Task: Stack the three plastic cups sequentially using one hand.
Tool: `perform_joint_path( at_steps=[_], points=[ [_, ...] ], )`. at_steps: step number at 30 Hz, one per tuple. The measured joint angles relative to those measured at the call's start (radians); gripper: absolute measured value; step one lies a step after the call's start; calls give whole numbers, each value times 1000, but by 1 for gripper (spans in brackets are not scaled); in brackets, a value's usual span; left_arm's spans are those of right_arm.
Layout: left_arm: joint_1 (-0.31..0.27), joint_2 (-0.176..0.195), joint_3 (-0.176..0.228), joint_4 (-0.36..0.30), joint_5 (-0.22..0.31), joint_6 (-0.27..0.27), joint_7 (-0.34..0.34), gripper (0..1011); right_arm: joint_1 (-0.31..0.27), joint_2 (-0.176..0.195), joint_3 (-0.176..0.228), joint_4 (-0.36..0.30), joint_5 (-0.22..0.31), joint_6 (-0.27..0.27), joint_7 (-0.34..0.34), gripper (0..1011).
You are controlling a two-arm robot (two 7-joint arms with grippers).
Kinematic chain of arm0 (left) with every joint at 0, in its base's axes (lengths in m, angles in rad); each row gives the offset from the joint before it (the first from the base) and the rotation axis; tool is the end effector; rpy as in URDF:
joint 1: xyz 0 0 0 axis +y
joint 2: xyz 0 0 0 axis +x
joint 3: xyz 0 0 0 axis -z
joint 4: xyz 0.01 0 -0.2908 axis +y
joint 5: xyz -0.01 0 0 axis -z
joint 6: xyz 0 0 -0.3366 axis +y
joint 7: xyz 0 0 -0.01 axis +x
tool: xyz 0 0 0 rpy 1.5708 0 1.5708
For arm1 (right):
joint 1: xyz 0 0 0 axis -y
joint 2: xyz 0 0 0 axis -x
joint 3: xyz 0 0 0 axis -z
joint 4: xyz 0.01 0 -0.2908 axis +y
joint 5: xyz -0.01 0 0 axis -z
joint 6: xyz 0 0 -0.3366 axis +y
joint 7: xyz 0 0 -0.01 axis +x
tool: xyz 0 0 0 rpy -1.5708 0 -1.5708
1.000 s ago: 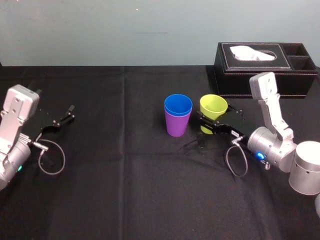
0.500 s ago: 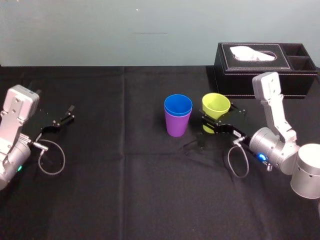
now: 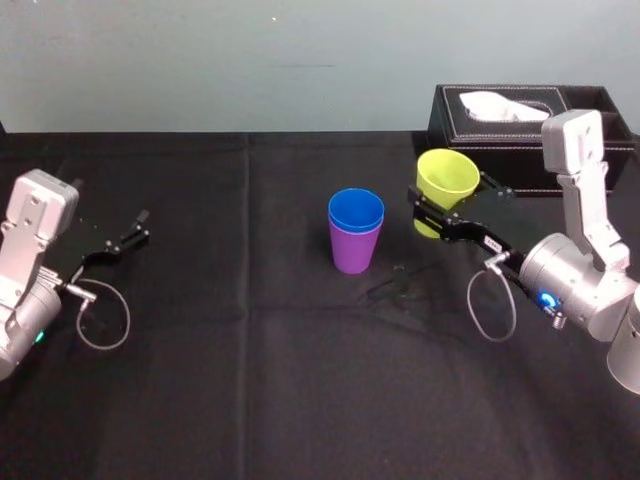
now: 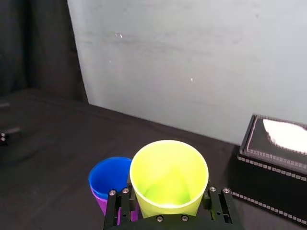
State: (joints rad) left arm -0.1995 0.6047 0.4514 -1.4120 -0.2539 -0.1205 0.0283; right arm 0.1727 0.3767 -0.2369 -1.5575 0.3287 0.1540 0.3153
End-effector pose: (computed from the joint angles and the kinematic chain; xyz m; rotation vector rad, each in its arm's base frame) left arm 0.3845 0.0758 -0.3082 0.3045 -0.2850 1.2480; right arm 0.3954 -0.0347 -0.2521 -0.1176 0.0124 -1.0473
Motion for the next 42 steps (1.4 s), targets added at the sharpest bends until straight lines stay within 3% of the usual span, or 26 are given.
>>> perform_joint_path(
  at_steps=[8,19,31,42],
  points=[
    [0,0,0,0,0,0,0,1011,14,10,-3,-64,10,23,0,739],
    [0,0,0,0,0,0,0,1011,56,5,-49,-81,9,36,16,739],
    [0,0,0,0,0,0,0,1011,106,-19,-114,-33,-4,38,33,739],
    [0,0,0,0,0,0,0,1011,132,-35,-141,14,-7,36,40,739]
  ],
)
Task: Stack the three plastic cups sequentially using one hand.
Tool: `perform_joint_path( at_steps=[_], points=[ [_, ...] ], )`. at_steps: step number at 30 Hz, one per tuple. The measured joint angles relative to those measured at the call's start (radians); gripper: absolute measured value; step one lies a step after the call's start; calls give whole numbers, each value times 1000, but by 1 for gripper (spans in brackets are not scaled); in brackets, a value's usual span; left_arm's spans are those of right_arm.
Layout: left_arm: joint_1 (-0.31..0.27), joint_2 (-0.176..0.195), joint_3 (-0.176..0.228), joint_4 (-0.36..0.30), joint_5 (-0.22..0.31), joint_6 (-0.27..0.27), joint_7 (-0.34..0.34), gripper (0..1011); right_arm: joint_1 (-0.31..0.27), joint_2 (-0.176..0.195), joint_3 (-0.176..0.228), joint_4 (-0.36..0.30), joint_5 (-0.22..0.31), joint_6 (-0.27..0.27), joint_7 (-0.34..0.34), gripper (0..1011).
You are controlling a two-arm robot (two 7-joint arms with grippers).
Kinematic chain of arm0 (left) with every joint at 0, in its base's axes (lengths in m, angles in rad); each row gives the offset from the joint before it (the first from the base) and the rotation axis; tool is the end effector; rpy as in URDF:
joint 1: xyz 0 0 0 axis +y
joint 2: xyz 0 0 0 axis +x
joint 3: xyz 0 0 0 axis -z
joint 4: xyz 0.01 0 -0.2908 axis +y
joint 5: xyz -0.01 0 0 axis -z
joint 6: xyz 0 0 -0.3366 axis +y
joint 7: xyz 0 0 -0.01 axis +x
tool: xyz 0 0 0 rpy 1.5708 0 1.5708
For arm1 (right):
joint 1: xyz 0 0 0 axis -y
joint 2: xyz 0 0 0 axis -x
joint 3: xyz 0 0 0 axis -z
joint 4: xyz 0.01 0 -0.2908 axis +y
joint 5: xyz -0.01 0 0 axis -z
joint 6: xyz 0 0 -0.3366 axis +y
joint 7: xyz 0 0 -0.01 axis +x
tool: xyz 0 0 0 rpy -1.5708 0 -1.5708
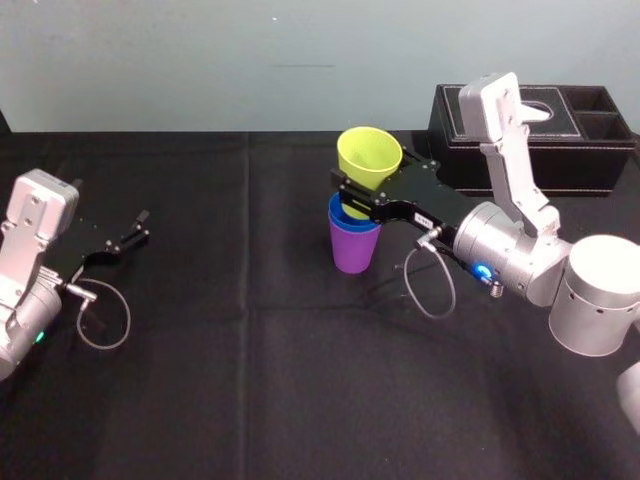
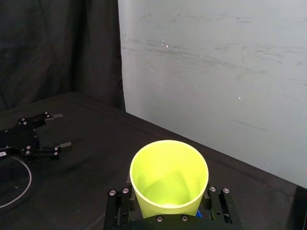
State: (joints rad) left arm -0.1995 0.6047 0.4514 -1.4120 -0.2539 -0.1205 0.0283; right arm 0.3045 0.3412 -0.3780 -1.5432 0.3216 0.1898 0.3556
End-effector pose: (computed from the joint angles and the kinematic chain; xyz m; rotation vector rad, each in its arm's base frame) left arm 0.3845 0.0758 -0.3082 0.3045 -0.2850 1.2480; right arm 0.4168 0.0199 -0.2236 -0.1127 -0.0342 -0.8822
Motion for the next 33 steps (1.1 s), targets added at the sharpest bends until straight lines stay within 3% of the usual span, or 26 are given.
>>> perform_joint_path(
  at_steps=[33],
  points=[
    [0,0,0,0,0,0,0,1011,52,-24,-20,110,-6,-12,10,739]
  ],
)
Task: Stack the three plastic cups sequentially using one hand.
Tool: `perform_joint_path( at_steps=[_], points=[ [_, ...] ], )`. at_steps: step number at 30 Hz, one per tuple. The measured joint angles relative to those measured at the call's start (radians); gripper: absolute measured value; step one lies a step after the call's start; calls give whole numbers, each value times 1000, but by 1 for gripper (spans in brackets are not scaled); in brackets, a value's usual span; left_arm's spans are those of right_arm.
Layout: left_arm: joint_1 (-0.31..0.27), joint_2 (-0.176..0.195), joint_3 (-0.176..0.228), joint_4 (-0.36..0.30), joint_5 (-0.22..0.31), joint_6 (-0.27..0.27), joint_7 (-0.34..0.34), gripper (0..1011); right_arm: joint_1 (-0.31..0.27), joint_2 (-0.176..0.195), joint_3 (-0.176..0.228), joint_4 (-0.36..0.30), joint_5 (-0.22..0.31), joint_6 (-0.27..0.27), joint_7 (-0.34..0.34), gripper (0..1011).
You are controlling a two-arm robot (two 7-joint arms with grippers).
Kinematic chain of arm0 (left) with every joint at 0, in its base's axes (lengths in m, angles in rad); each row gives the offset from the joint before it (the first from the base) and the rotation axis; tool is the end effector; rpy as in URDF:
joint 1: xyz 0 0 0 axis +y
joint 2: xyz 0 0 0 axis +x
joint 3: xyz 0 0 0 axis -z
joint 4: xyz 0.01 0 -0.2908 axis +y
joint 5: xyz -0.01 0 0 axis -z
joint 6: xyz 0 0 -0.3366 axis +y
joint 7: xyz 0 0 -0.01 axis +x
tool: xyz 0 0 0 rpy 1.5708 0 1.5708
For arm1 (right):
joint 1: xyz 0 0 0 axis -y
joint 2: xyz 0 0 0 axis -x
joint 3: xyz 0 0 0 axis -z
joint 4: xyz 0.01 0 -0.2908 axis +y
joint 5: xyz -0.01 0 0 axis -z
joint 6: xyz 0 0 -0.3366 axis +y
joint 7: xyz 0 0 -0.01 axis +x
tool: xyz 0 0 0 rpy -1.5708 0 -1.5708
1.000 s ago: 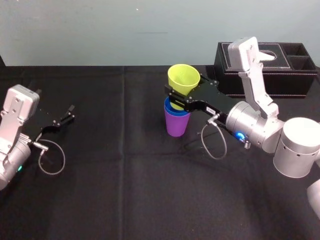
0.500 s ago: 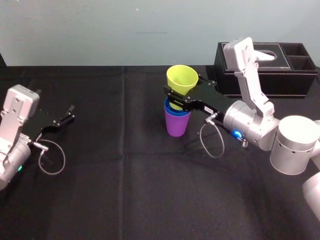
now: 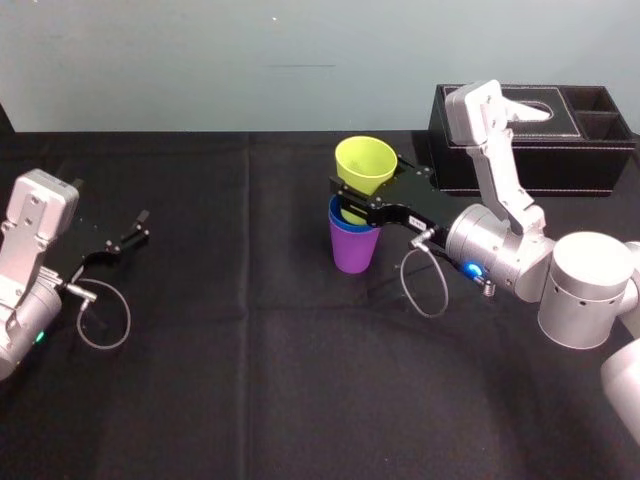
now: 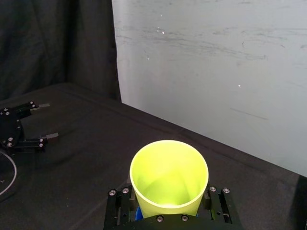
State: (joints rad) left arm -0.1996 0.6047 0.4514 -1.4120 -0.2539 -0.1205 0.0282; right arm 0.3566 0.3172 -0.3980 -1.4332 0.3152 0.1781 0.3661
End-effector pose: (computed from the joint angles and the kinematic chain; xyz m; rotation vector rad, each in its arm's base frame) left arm 0.3845 0.0758 -0.3082 0.3045 -0.2851 1.2479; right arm 0.4344 0.0208 -0.2384 -0.1431 -0.0037 -0.8877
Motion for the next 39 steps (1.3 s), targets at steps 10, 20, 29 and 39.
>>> perform_joint_path(
  at_steps=[10,20,29,39],
  points=[
    [0,0,0,0,0,0,0,1011,3,-4,-2,17,3,-2,6,739],
    [0,0,0,0,0,0,0,1011,3,-4,-2,16,5,-1,5,739],
    [0,0,0,0,0,0,0,1011,2,-3,-2,15,5,-1,5,957],
    [0,0,0,0,0,0,0,1011,2,-3,-1,14,5,-1,5,1002]
  ],
)
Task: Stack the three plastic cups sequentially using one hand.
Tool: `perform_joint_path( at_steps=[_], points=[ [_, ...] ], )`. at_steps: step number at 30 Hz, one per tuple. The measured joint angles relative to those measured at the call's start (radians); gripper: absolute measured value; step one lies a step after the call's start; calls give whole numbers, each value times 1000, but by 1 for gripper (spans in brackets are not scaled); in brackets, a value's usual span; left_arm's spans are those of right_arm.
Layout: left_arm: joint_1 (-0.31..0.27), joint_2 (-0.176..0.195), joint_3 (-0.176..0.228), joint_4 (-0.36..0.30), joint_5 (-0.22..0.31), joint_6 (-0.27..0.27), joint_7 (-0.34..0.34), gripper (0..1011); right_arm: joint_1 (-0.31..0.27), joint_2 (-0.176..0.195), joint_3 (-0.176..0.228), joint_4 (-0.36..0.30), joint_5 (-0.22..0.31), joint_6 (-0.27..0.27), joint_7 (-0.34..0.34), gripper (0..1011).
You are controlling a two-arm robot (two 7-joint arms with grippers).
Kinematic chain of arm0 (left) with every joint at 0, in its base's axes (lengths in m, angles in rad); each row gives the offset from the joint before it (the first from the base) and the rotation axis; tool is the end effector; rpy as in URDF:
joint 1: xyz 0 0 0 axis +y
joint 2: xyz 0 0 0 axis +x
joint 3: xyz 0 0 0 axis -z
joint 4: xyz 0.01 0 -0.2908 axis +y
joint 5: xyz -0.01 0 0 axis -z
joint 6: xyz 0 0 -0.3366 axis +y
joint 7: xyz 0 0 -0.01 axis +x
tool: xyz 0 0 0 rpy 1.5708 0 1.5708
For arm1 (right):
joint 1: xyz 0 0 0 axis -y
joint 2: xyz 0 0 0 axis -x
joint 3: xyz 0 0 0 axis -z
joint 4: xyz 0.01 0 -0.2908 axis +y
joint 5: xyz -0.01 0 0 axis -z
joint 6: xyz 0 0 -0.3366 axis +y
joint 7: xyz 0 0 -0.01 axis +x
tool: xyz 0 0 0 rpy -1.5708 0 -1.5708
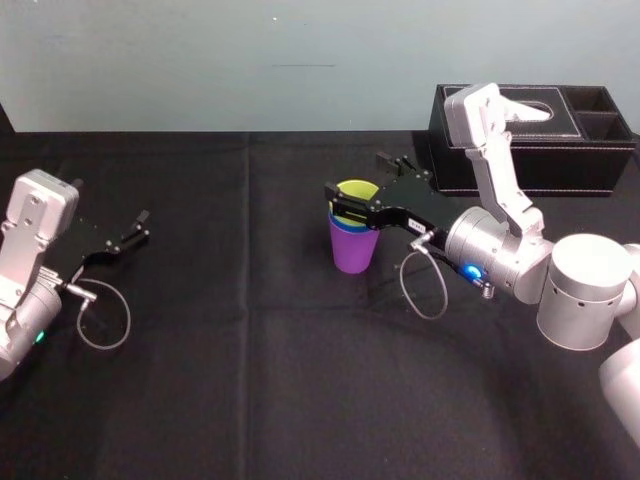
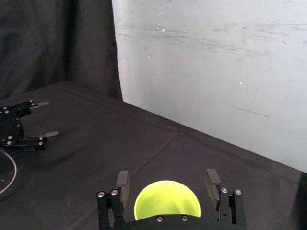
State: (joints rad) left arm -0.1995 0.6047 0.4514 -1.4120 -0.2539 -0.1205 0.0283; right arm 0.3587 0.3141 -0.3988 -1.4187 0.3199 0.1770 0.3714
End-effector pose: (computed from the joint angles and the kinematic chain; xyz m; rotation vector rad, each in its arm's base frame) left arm 0.3845 0.0758 -0.3082 0.3045 -0.2850 1.2480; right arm 0.4357 0.0204 -0.2422 -0.1448 0.0090 -0.8851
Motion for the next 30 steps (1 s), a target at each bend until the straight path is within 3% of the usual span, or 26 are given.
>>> perform_joint_path(
  at_steps=[6,14,21,30],
  points=[
    [0,0,0,0,0,0,0,1011,-2,1,0,-4,0,-1,0,1003],
    [0,0,0,0,0,0,0,1011,-37,22,21,-59,1,-12,-13,1003],
    [0,0,0,0,0,0,0,1011,-94,62,74,-109,8,-27,-35,1003],
    [0,0,0,0,0,0,0,1011,-156,102,142,-123,15,-48,-56,1002]
  ],
)
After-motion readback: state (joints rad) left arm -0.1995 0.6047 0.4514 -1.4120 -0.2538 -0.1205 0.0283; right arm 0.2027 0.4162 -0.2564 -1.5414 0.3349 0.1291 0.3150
